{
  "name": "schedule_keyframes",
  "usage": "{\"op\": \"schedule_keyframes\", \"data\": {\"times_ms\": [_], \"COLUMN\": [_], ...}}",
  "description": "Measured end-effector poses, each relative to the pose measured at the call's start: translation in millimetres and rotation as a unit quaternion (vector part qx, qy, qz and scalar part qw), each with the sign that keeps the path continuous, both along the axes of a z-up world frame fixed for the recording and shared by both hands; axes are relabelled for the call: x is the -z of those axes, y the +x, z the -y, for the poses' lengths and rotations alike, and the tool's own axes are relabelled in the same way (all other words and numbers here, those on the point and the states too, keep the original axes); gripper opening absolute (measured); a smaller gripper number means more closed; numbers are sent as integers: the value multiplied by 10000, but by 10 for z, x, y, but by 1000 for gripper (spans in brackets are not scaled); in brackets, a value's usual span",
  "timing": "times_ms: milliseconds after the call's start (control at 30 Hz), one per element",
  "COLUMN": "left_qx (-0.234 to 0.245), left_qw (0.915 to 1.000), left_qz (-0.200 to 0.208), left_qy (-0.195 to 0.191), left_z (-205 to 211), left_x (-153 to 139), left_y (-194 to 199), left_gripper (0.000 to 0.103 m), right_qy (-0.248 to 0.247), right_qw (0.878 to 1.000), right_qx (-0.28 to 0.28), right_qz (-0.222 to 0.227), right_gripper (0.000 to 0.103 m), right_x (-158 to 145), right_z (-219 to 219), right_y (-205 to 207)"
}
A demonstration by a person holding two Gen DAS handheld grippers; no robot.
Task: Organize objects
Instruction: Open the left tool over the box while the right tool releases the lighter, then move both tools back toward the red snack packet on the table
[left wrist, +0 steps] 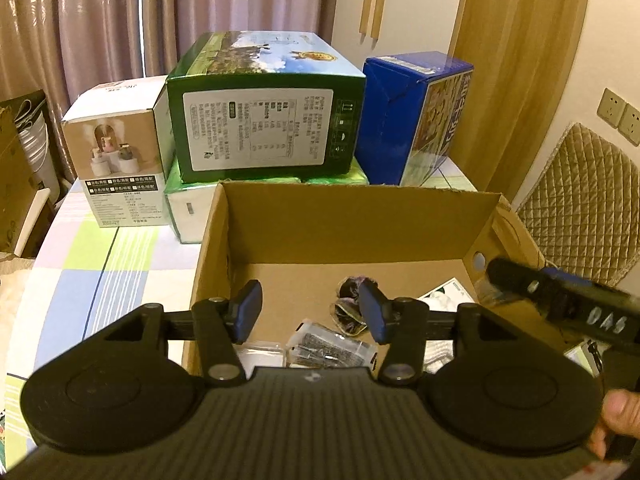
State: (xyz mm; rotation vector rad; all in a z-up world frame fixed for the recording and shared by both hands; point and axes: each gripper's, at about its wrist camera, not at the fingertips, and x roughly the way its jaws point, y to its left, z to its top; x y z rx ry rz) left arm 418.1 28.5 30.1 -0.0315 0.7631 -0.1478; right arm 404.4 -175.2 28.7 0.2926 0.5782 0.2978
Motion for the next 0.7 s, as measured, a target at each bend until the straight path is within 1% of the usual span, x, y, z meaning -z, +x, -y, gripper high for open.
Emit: {"op": "schedule_keyframes", "data": {"times_ms": [233, 300, 433, 533, 600, 700], "left_qx": [-15, 42, 91, 98, 111, 131], "left_qw": [10000, 9999, 9999, 9998, 9997, 9996], "left_qz": [-49, -37, -30, 8, 45, 91], "left_qy": [33, 93, 120, 172, 198, 237], "left_z": [-33, -6, 21, 48, 65, 86], "left_x": [42, 48, 51, 35, 25, 13], "left_y": [-47, -77, -155, -257, -369, -559], "left_gripper": [53, 59, 59, 61, 65, 68], "right_qy": [-51, -76, -40, -157, -293, -334], "right_qw": [10000, 9999, 9999, 9994, 9987, 9987], "right_qx": [77, 73, 12, -113, -166, -175], "right_qz": [-19, 18, 160, 293, 393, 357], "right_gripper": [94, 95, 95, 95, 95, 95], "right_x": [-19, -25, -59, -92, -110, -94], "right_z": [83, 99, 118, 90, 87, 153], "right_y": [-44, -85, -219, -345, -445, -642]}}
